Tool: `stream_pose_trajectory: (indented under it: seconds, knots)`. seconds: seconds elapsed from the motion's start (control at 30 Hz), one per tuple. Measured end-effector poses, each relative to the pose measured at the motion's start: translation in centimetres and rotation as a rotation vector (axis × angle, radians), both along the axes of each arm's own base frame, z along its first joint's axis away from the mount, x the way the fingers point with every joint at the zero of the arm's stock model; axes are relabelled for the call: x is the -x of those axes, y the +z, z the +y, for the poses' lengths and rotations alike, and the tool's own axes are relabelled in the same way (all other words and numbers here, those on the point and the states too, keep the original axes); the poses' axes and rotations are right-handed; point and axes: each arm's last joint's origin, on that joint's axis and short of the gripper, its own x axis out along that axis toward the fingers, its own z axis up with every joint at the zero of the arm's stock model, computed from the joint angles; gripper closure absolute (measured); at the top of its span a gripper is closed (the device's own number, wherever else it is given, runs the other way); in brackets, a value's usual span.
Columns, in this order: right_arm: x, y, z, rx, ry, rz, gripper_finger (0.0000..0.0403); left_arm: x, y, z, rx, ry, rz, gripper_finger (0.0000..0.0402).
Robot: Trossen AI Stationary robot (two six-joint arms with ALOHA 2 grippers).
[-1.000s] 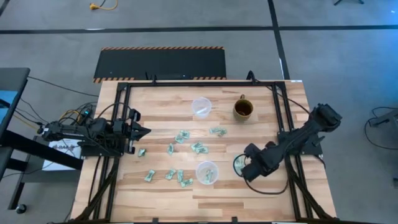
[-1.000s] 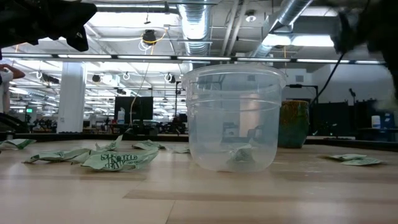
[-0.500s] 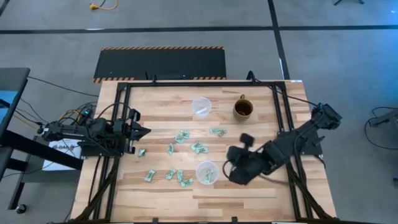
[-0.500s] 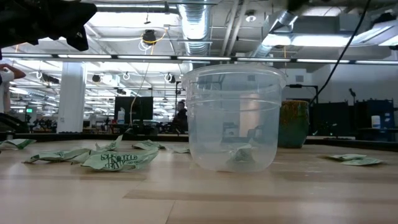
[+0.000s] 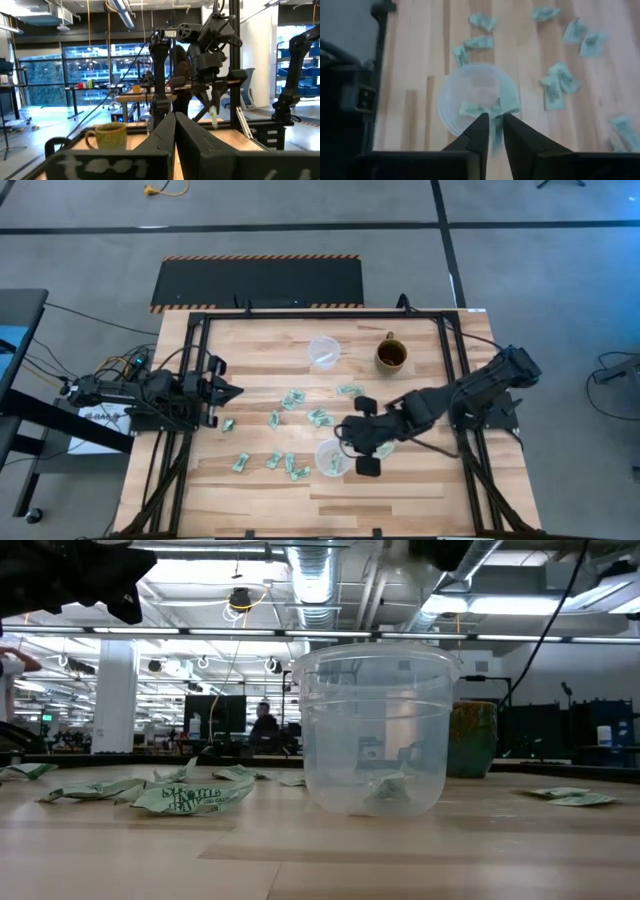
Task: Pick and place Stevia / Truvia into bins
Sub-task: Put the stevia packet into the bottom transparent container
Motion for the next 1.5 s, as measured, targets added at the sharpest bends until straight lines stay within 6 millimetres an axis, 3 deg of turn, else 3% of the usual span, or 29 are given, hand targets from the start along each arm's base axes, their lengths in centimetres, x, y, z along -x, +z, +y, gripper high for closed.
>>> stream_pose_trajectory:
  seconds: [0.13, 0.27, 0.5, 0.67, 0.87, 1.0, 1.23, 1.5]
  knots:
    - [-1.6, -2.1, -0.3, -0.030, 0.034, 0.076, 0.0324, -0.1, -0.2, -0.1, -0.011, -0.033, 0.025, 0.0401]
    - [-3.0, -4.3, -0.6, -0.038, 0.050, 0.129, 0.0300, 0.0, -0.3, -0.5, -0.034, -0.173, 0.056, 0.0401]
    - [-3.1, -4.6, -0.9, -0.032, 0.042, 0.145, 0.0268, 0.0, -0.5, -0.7, 0.005, -0.261, 0.127, 0.0401]
    - [-0.9, -2.5, -1.2, -0.027, -0.013, 0.183, 0.0257, 0.0, -0.6, -0.7, 0.017, -0.264, 0.135, 0.0401]
    - [3.5, -1.2, -1.9, 0.121, -0.328, 0.356, 0.0262, 0.0, -0.4, -0.6, 0.004, -0.221, 0.113, 0.0401]
    - [4.8, -1.1, -2.4, 0.160, -0.496, 0.431, 0.0265, 0.0, -0.4, -0.5, 0.013, -0.187, 0.112, 0.0401]
    - [5.7, -1.8, -2.6, 0.136, -0.596, 0.516, 0.0257, -0.1, -0.4, -0.5, 0.029, -0.175, 0.111, 0.0401]
    - [9.8, -4.6, -3.3, 0.026, -0.695, 0.462, 0.0249, -0.1, -0.4, -0.5, 0.041, -0.176, 0.112, 0.0401]
